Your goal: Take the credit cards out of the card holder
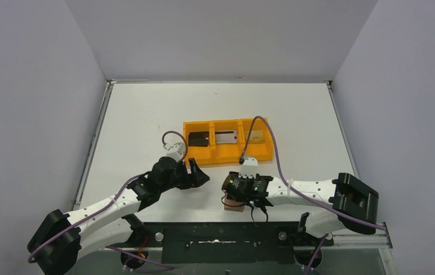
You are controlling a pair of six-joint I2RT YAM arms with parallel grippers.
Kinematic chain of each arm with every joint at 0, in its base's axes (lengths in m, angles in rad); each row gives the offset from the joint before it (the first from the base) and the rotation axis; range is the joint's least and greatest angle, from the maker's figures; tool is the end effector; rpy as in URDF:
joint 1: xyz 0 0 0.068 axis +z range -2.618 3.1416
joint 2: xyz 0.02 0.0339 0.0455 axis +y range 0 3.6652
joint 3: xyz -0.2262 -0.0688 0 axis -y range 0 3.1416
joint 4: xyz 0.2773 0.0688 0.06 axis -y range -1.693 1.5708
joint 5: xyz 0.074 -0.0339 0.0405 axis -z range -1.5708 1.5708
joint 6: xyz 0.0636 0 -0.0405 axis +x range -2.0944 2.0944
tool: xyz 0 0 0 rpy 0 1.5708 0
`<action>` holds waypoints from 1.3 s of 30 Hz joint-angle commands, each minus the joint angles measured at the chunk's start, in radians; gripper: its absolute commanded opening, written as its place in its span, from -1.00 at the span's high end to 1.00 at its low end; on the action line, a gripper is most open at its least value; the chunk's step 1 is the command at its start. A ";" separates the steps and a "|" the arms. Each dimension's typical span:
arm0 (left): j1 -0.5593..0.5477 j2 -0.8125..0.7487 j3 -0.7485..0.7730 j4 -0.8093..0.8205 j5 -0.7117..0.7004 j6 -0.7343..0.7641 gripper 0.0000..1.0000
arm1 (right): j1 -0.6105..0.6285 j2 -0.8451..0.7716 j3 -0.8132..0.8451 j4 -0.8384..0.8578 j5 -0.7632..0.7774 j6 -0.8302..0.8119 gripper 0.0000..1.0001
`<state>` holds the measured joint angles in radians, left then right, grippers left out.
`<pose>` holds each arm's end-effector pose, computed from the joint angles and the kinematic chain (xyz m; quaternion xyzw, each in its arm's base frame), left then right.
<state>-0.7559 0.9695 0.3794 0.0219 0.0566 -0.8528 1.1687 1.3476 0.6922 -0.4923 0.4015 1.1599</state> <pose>0.1953 -0.1890 0.1216 -0.0289 0.8762 -0.3633 0.3153 0.1327 0.2486 0.0918 0.0377 0.9582 0.1119 0.2604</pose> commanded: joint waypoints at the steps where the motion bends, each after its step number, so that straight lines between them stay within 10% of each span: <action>1: -0.008 0.011 -0.006 0.107 -0.015 -0.018 -0.43 | 0.013 0.071 0.085 -0.113 0.112 0.096 -0.07; 16: -0.011 0.035 -0.016 0.121 -0.023 -0.025 -0.41 | 0.062 0.193 0.272 -0.356 0.202 0.119 -0.22; 39: -0.025 0.069 0.008 0.126 0.005 -0.025 -0.36 | 0.068 0.190 0.154 -0.215 0.078 0.158 0.12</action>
<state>-0.7654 1.0256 0.3538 0.0731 0.0498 -0.8799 1.2285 1.5505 0.8883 -0.7593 0.4801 1.2961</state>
